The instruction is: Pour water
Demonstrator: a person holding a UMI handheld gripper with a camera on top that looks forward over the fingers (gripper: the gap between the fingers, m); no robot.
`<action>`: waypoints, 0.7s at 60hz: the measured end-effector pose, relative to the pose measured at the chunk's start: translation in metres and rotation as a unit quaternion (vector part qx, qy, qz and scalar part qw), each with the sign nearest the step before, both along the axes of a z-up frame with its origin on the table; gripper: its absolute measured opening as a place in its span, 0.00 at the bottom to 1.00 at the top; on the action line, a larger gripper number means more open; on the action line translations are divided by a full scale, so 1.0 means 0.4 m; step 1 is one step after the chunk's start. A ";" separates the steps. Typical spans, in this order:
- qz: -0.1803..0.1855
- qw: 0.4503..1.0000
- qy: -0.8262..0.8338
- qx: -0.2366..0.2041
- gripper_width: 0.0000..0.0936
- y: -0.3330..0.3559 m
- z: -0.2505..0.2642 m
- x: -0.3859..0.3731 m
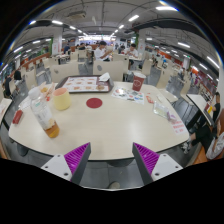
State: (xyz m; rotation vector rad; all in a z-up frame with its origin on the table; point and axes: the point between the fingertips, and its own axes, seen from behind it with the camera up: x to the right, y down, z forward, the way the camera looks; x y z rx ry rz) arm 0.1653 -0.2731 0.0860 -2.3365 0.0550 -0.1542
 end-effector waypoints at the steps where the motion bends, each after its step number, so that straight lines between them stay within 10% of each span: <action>1: 0.000 1.000 0.004 -0.001 0.90 -0.010 -0.007 -0.027; 34: 0.057 0.987 0.057 0.139 0.91 0.250 -0.004 -0.589; 42: 0.054 0.986 0.055 0.148 0.76 0.329 -0.038 -0.594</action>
